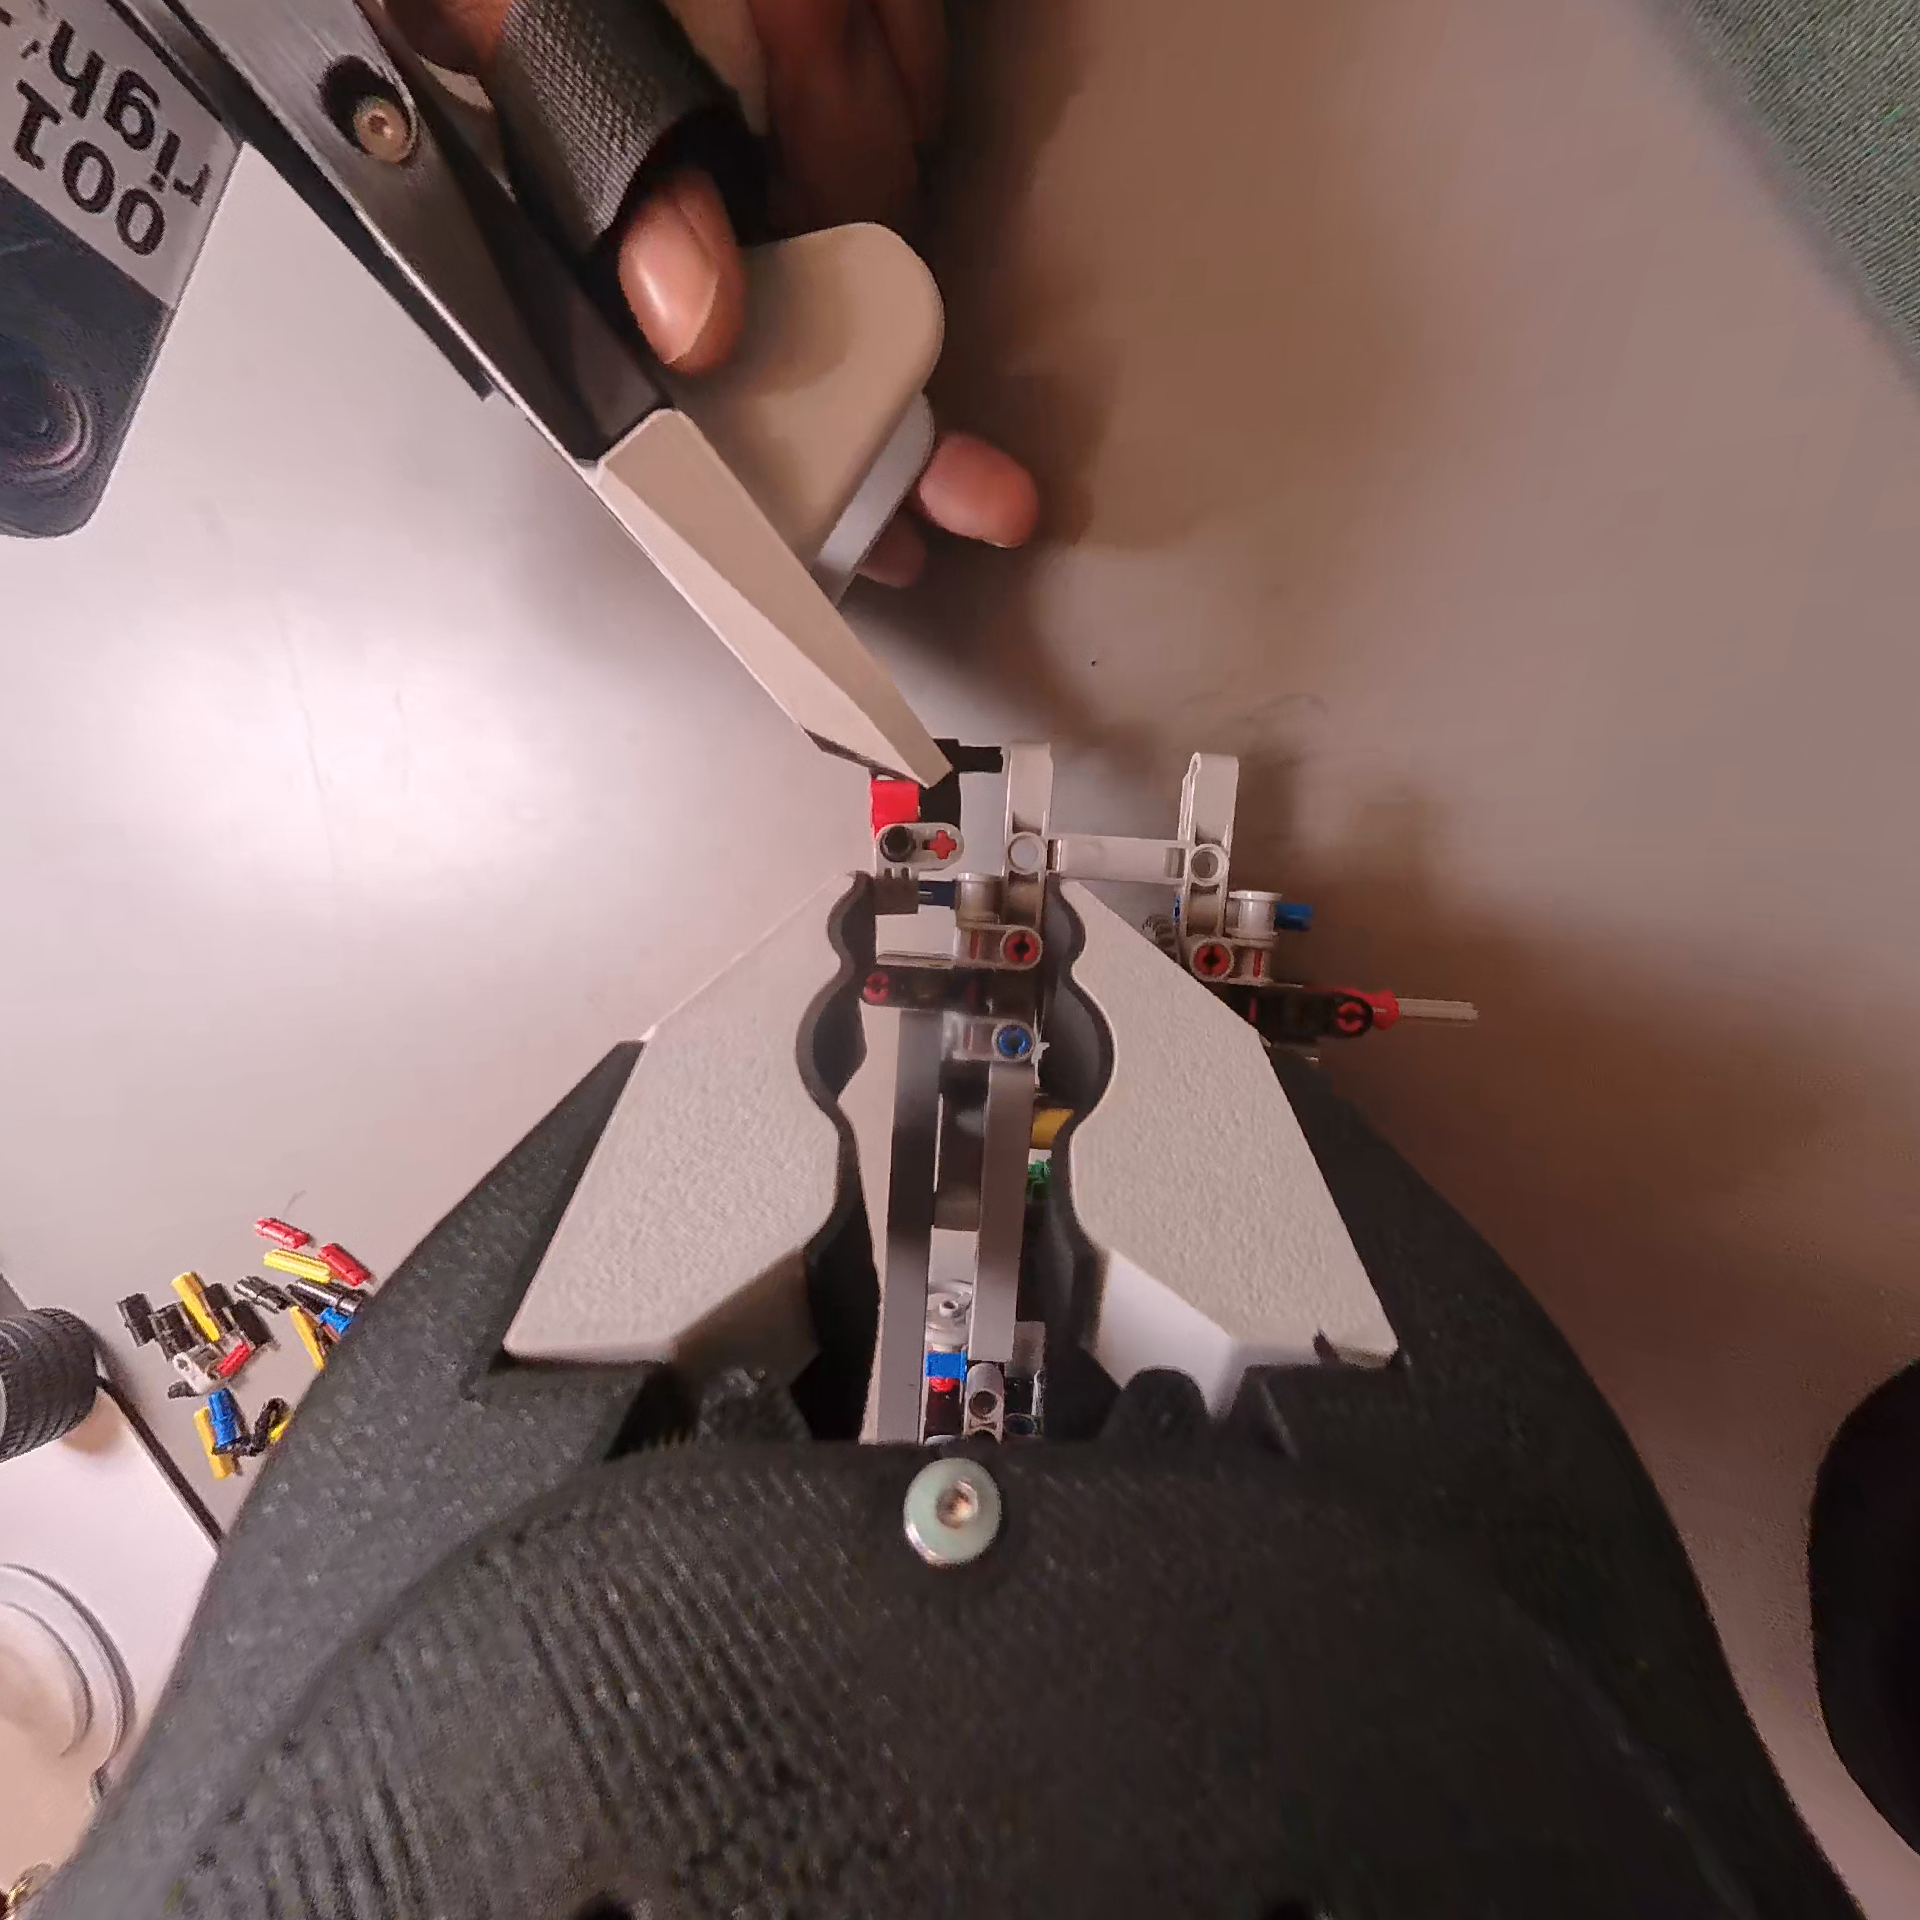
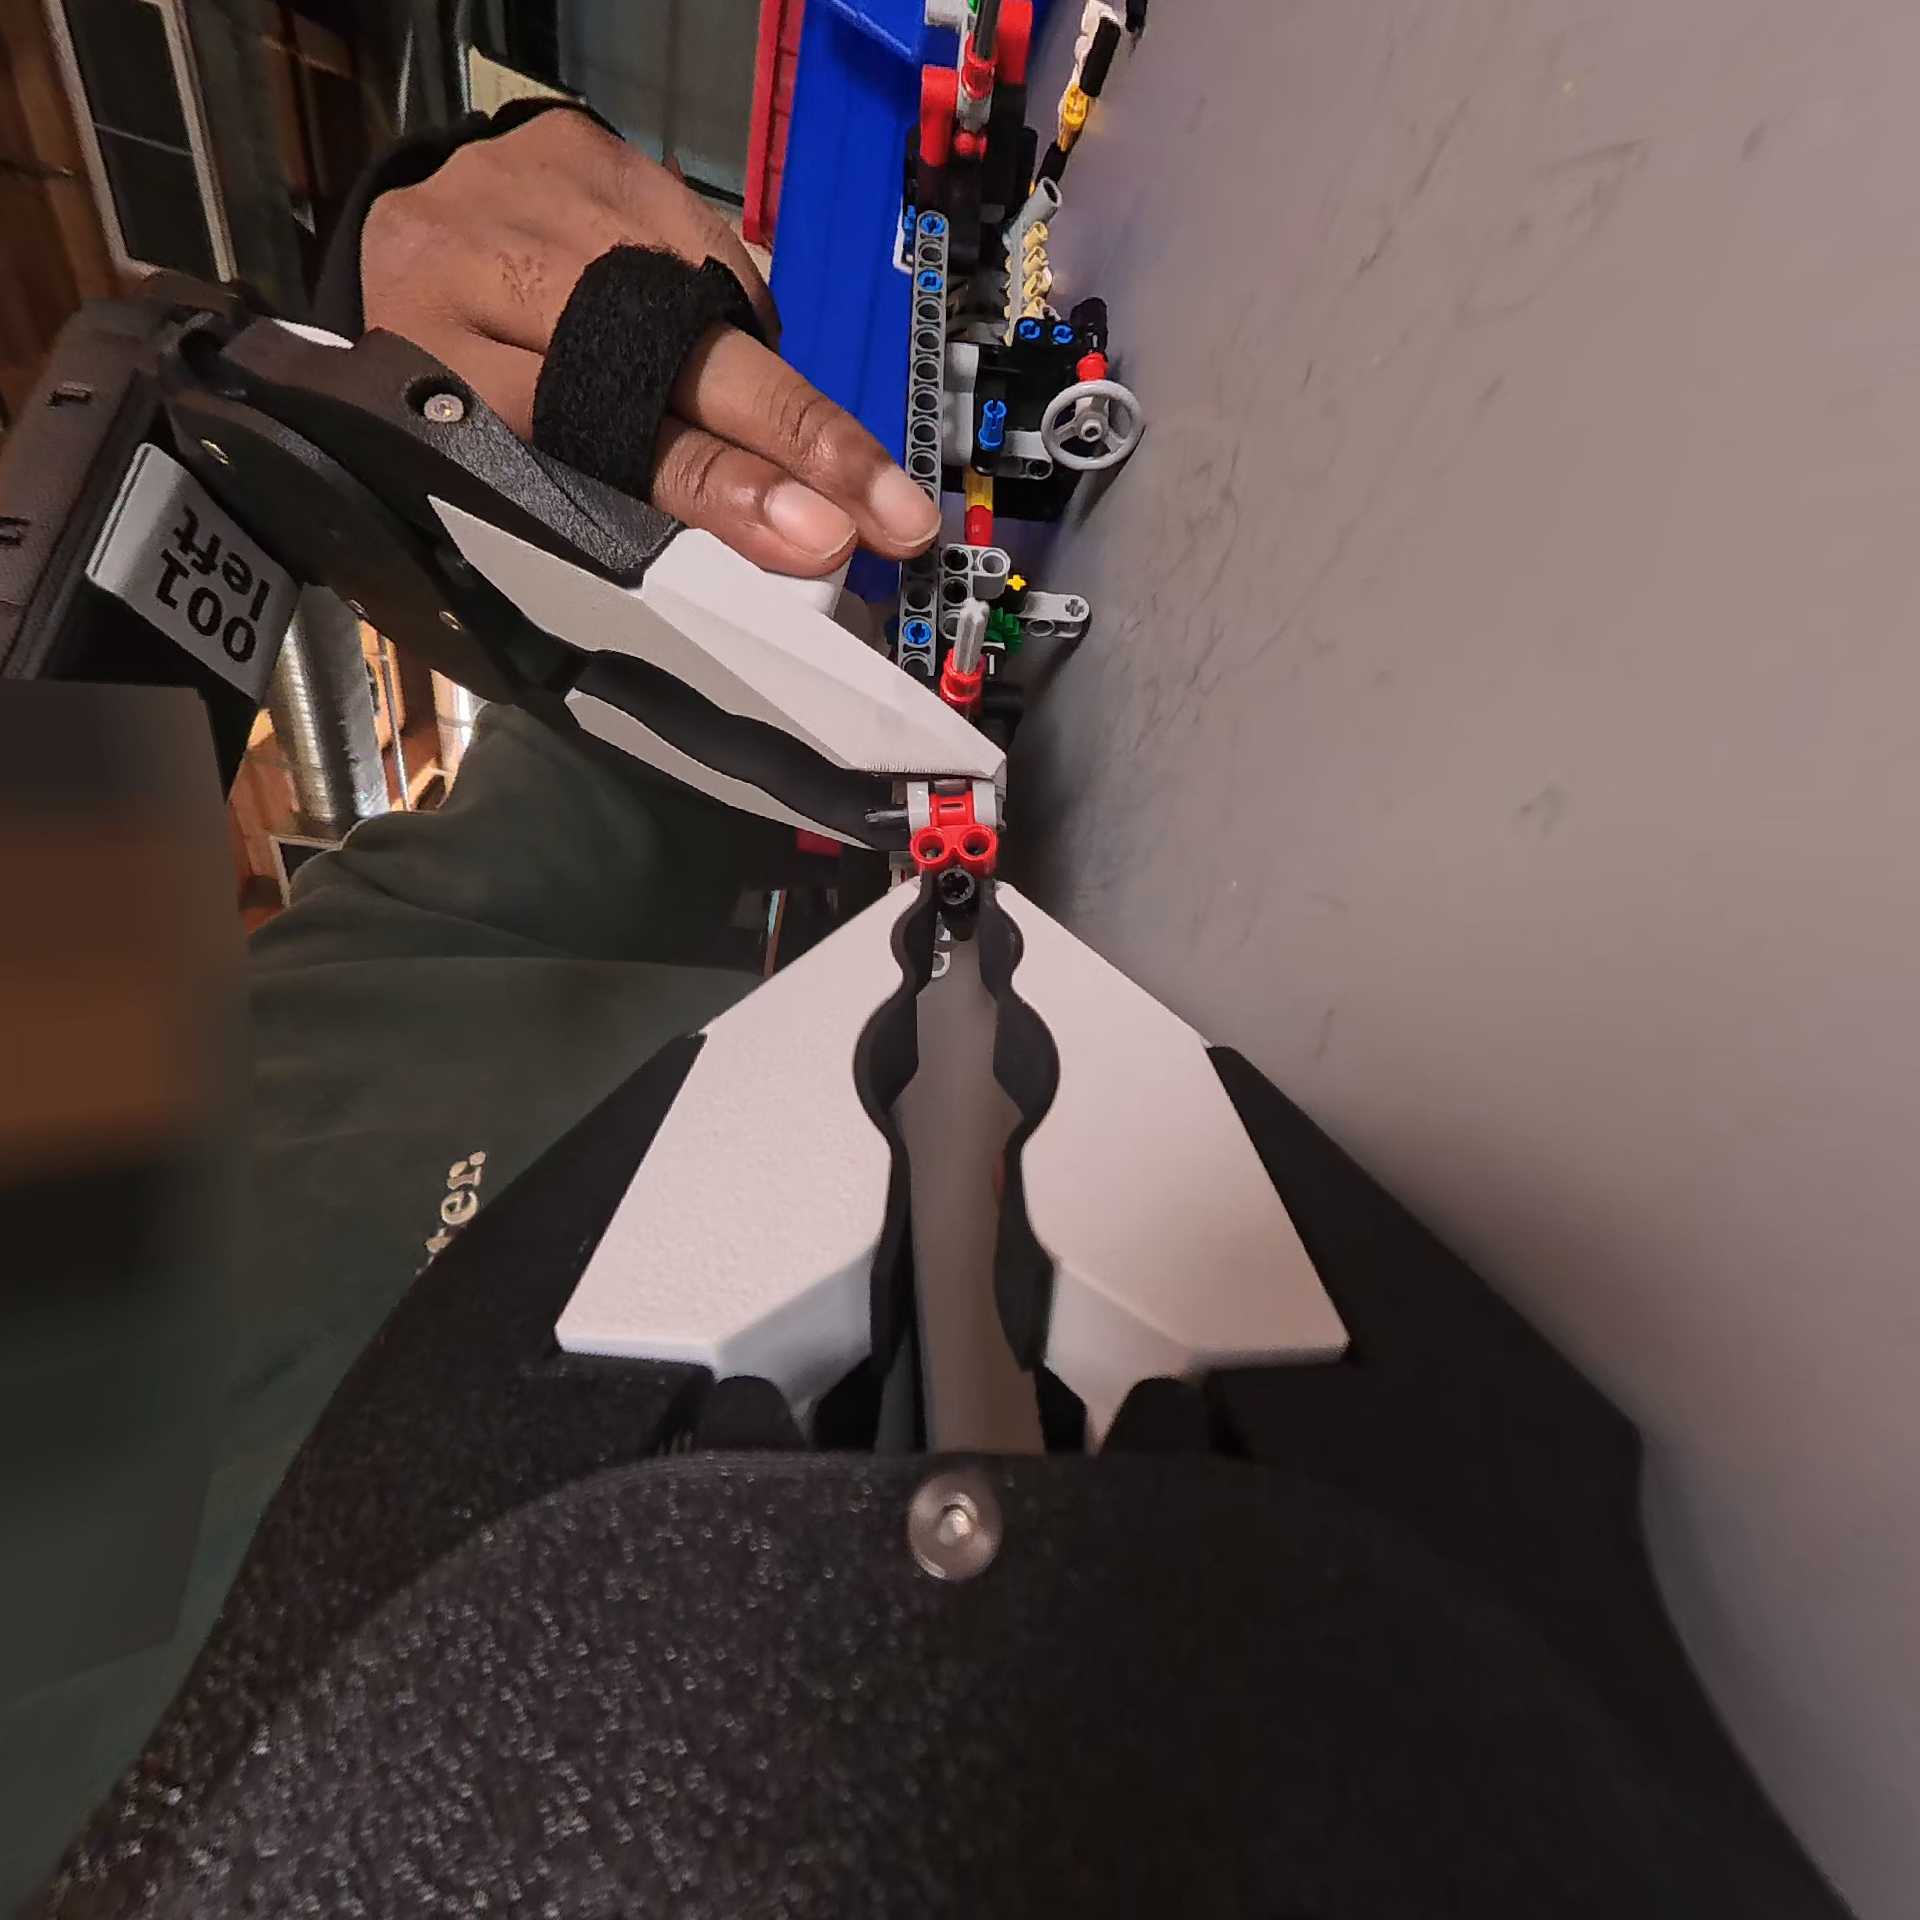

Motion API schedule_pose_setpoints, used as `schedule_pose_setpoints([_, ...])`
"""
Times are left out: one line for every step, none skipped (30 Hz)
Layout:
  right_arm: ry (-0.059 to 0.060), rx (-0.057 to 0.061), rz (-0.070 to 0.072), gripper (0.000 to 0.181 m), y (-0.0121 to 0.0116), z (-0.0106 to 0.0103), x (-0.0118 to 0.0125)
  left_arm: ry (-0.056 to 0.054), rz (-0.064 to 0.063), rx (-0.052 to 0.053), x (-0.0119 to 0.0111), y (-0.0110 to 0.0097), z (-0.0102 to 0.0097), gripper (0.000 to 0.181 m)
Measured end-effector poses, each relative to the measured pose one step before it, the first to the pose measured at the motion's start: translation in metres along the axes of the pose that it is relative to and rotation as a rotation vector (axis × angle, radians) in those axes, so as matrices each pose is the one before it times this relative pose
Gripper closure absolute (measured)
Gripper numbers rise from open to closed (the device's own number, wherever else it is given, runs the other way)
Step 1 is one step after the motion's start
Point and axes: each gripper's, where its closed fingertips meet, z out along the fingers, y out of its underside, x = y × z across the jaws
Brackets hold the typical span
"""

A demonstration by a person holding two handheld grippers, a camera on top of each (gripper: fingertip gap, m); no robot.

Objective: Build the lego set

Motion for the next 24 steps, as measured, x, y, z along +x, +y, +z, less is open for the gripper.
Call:
schedule_pose_setpoints([-0.0026,0.0091,0.0041,0.177,-0.00039,0.00022,-0.0005,-0.0045,-0.0001,0.0013,-0.00007,0.00013,-0.0004,0.151])
schedule_pose_setpoints([-0.0064,0.0095,0.0064,0.177,-0.00034,0.00007,-0.00078,-0.0059,-0.0015,0.0027,-0.00022,-0.0001,-0.00062,0.151])
schedule_pose_setpoints([-0.0053,0.0147,0.0081,0.177,-0.00115,-0.0002,-0.00055,-0.0091,-0.0015,0.0022,-0.00054,-0.00001,-0.00059,0.151])
schedule_pose_setpoints([-0.0045,0.0158,0.0086,0.177,-0.00145,-0.00031,-0.00041,-0.0127,0.0007,0.0006,-0.001,0.00019,-0.00064,0.151])
schedule_pose_setpoints([-0.0021,0.0137,0.0031,0.177,-0.00137,-0.00023,-0.00029,-0.0152,0.0034,0.001,-0.00124,0.0001,-0.00058,0.151])
schedule_pose_setpoints([-0.0005,0.0075,-0.0023,0.177,-0.00071,-0.00009,-0.00055,-0.0142,0.0021,0.0042,-0.00099,-0.00012,-0.0006,0.151])
schedule_pose_setpoints([-0.003,0.0099,0.0001,0.177,-0.00108,-0.00016,-0.00113,-0.0146,-0.0006,0.0084,-0.00104,-0.00026,-0.00084,0.151])
schedule_pose_setpoints([-0.0052,0.0081,0.0021,0.177,-0.00087,-0.00031,-0.00136,-0.0145,-0.0019,0.0116,-0.00091,-0.00058,-0.00119,0.151])
schedule_pose_setpoints([-0.008,0.0081,0.0034,0.177,-0.00063,-0.0002,-0.00161,-0.0164,0.0007,0.0115,-0.00081,-0.00078,-0.0012,0.151])
schedule_pose_setpoints([-0.0058,0.003,0.0007,0.177,0.00022,0.00007,-0.00121,-0.0154,0.0041,0.0076,-0.00009,-0.00059,-0.00104,0.151])
schedule_pose_setpoints([-0.003,-0.0003,-0.0004,0.177,0.00082,0.00055,-0.00073,-0.0126,0.0056,0.002,0.00046,-0.0005,-0.00073,0.151])
schedule_pose_setpoints([-0.0051,0.0035,0.0044,0.177,0.00032,0.00038,-0.00071,-0.0146,0.0076,-0.0003,0.00033,-0.00016,-0.00059,0.151])
schedule_pose_setpoints([-0.0088,0.0043,0.0073,0.177,0.00008,0.00024,-0.00098,-0.0167,0.0073,0.0006,-0.00007,-0.00032,-0.00063,0.151])
schedule_pose_setpoints([-0.0085,0.0066,0.0081,0.176,-0.00049,0.00007,-0.0007,-0.0194,0.0074,0.0003,-0.00051,-0.00015,-0.00065,0.151])
schedule_pose_setpoints([-0.0054,0.007,0.0043,0.176,-0.00082,-0.00012,-0.00055,-0.0228,0.0098,-0.0013,-0.00094,0.00011,-0.00048,0.151])
schedule_pose_setpoints([-0.0006,0.0076,-0.0001,0.176,-0.00085,0.0001,-0.00041,-0.0225,0.0106,-0.0033,-0.00091,0.00028,-0.00042,0.151])
schedule_pose_setpoints([0.0016,0.0023,-0.0041,0.176,0.00002,0.00035,-0.00049,-0.0166,0.0075,-0.0022,-0.0004,0.00018,-0.0004,0.151])
schedule_pose_setpoints([0.0021,-0.0008,-0.0082,0.176,0.00047,0.00025,-0.00035,-0.0098,0.0016,0.001,0.00025,-0.00018,-0.00037,0.151])
schedule_pose_setpoints([0.0026,0.0001,-0.0031,0.176,0.00048,0.00024,-0.00016,-0.0074,-0.0023,0.0015,0.0002,0.00002,-0.00025,0.151])
schedule_pose_setpoints([0.0027,0.0059,0.0002,0.176,-0.00043,0.00005,-0.00001,-0.0082,-0.0036,-0.0008,-0.00026,0.00021,0.00003,0.151])
schedule_pose_setpoints([0.0009,0.0055,-0.0011,0.176,-0.00063,0.00003,-0.00023,-0.0103,-0.0021,-0.0036,-0.00083,0.00025,-0.00001,0.151])
schedule_pose_setpoints([0.0064,0.0059,-0.0011,0.176,-0.0005,0.00014,0.00008,-0.0081,0.0015,-0.008,-0.00063,0.00053,0.0003,0.151])
schedule_pose_setpoints([0.0192,0.0017,-0.0184,0.176,-0.00009,0.00026,0.00114,-0.003,0.0024,-0.0106,0.00009,0.00092,0.00056,0.151])
schedule_pose_setpoints([0.0208,-0.0008,-0.0211,0.176,0.00019,0.00012,0.00124,-0.0018,0.0016,-0.0084,0.00028,0.00066,0.00083,0.151])
